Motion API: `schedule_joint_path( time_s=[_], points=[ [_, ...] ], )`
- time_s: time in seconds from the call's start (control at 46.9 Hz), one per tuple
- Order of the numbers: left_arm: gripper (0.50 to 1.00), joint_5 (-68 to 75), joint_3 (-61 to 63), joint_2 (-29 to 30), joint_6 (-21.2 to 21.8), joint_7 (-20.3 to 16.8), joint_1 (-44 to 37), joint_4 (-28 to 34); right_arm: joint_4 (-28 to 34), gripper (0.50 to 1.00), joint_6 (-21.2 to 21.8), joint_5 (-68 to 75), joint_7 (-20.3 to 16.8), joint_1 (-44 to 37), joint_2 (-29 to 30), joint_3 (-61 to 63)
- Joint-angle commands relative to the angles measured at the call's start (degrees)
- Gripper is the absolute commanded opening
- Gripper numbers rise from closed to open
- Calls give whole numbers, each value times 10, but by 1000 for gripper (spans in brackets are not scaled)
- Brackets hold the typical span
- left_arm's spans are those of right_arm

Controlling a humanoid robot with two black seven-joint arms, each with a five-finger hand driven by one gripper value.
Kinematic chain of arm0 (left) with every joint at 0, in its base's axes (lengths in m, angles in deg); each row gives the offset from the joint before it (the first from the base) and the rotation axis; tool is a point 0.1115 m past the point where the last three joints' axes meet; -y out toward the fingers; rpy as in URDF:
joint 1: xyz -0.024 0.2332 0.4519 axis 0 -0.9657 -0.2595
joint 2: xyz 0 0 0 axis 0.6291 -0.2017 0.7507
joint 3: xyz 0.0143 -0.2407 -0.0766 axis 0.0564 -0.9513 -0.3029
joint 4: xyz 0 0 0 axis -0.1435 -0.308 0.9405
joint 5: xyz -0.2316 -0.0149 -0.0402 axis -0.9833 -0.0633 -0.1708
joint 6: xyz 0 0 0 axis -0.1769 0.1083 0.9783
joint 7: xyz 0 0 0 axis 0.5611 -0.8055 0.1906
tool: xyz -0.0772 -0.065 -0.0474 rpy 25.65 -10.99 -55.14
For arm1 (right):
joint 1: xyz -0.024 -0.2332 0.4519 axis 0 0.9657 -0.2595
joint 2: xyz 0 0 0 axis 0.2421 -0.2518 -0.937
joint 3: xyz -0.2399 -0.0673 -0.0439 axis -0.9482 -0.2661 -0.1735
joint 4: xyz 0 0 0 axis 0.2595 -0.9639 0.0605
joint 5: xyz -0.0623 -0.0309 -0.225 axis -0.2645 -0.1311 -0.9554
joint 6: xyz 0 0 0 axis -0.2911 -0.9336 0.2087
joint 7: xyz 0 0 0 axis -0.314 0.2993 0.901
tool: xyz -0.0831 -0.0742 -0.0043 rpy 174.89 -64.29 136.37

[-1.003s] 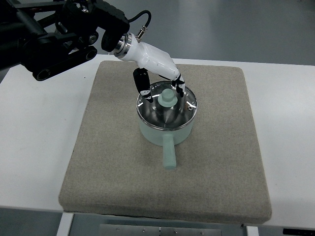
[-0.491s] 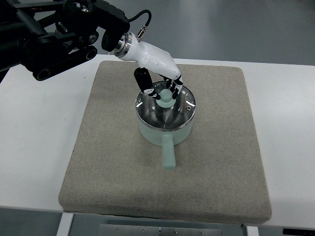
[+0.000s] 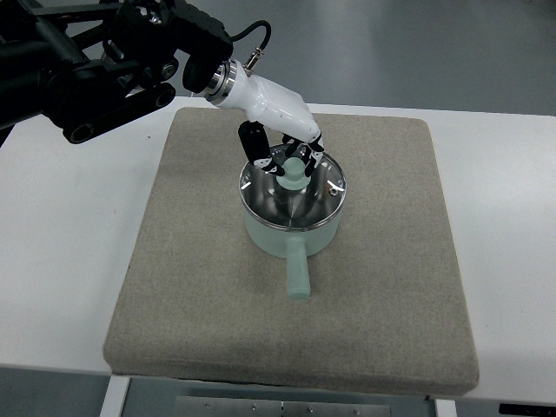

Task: Place lid left of pot with left hand
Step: 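Close the left hand fingers around the lid knob, then lift the glass lid off the saucepan with the left hand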

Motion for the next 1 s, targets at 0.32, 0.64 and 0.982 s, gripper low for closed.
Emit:
schedule_joint_path(
  time_s=[0.32, 0.64, 0.982],
  points=[
    [500, 0, -8, 0, 0, 0, 4, 1, 0, 924, 0, 0, 0, 0, 0, 0],
    [500, -1, -13, 1, 0, 0, 8, 2, 0, 924, 0, 0, -1, 0, 0, 0],
    [500, -4, -13, 11, 0, 0, 10, 48, 0, 924, 0, 0, 0, 0, 0, 0]
  ],
)
